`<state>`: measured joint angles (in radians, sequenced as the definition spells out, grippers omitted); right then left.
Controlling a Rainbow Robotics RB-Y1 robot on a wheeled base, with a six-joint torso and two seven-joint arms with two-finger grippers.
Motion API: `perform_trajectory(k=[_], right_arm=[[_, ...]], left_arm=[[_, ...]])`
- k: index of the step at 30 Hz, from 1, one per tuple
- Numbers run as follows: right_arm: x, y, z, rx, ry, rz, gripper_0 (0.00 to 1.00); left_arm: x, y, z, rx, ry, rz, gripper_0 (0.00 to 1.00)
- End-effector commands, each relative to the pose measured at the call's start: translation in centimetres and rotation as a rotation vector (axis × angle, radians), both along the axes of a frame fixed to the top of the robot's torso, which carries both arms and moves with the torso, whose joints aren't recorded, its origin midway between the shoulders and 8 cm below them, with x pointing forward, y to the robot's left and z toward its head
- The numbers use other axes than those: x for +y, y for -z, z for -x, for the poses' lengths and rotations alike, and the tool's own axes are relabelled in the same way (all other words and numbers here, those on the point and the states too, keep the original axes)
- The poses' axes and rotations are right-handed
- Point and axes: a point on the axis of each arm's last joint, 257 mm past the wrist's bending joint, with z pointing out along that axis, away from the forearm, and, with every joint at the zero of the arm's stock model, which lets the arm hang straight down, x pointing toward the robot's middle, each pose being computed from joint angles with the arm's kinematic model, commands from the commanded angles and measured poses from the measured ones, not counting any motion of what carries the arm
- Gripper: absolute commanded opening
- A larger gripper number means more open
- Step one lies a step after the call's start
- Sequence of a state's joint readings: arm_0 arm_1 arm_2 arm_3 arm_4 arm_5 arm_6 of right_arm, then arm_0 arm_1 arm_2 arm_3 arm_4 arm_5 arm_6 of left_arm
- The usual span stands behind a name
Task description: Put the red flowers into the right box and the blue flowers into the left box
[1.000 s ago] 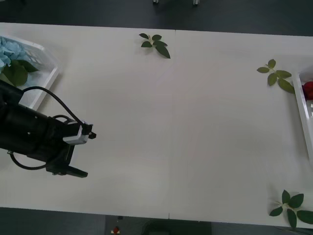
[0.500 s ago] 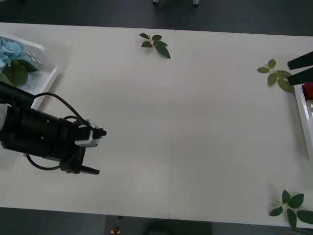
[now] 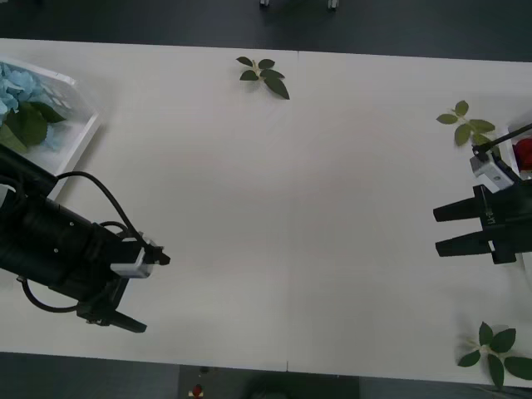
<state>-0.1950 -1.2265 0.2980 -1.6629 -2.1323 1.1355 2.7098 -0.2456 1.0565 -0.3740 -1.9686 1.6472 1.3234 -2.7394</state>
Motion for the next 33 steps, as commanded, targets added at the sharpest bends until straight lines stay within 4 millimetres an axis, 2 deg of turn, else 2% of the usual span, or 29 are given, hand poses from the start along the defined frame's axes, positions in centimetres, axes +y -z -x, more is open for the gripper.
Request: perform_trajectory(k=[1, 9, 15, 24, 33], right_arm=[[1.3, -1.9, -1.7, -0.115, -0.004, 0.020, 0.71], [3.5, -2.6, -5.0, -0.240, 0.064, -0.017, 0.71], [4.7, -3.8, -5.6, -0.264, 0.068, -0.057, 0.71], [4.8, -4.2, -5.7, -0.271, 0.064, -0.058, 0.71], [4.3, -3.7, -5.8, -0.256, 0.071, -0.051, 0.71]], left_arm=[[0.0, -1.8, -0.7, -0.006, -0.051, 0.038, 1.00], [-1.6, -4.9, -3.3, 0.033, -0.183, 0.237, 1.00], [-2.6, -5.4, -4.3, 0.039, -0.263, 0.332, 1.00], [-4.1, -5.7, -5.0, 0.034, -0.331, 0.427, 1.00], [-3.9, -5.5, -5.2, 0.038, -0.343, 0.427, 1.00]])
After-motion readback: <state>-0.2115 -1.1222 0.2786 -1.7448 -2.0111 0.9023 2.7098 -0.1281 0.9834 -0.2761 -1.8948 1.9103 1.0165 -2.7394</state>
